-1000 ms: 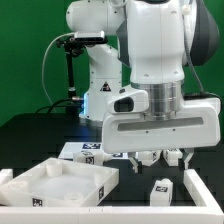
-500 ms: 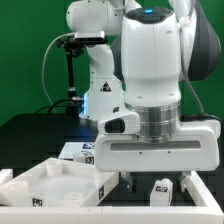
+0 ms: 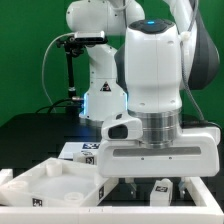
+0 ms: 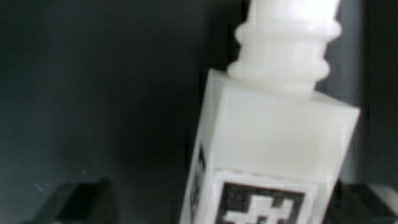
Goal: Assemble one leg
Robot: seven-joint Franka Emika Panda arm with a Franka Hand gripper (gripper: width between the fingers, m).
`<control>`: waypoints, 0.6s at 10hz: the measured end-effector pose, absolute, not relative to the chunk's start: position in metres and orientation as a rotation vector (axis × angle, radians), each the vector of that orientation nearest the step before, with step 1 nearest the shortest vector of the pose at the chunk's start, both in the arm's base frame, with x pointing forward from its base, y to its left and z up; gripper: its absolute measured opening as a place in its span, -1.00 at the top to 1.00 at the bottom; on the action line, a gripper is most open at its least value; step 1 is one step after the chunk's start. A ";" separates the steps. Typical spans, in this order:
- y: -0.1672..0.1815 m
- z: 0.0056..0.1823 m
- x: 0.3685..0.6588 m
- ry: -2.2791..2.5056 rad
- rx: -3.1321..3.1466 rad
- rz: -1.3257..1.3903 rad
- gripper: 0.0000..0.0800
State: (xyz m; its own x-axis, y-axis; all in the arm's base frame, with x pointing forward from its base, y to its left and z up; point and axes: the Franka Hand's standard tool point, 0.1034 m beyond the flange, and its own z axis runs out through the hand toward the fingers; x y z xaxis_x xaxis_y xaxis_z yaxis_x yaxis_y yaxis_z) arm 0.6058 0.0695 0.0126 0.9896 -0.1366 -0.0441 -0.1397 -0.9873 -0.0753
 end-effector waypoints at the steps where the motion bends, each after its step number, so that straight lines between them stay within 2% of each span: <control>1: 0.070 0.012 0.605 0.212 -3.055 0.061 -0.06; 2: 0.070 0.012 0.605 0.212 -3.055 0.061 -0.06; 3: 0.070 0.012 0.605 0.212 -3.055 0.061 0.29; 4: 0.069 0.013 0.606 0.211 -3.055 0.059 0.29; 6: 0.069 0.044 0.592 0.184 -3.056 0.064 0.29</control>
Offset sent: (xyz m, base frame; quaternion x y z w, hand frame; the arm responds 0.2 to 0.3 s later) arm 0.0000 0.0000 0.0000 0.0000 0.0000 0.0000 1.0000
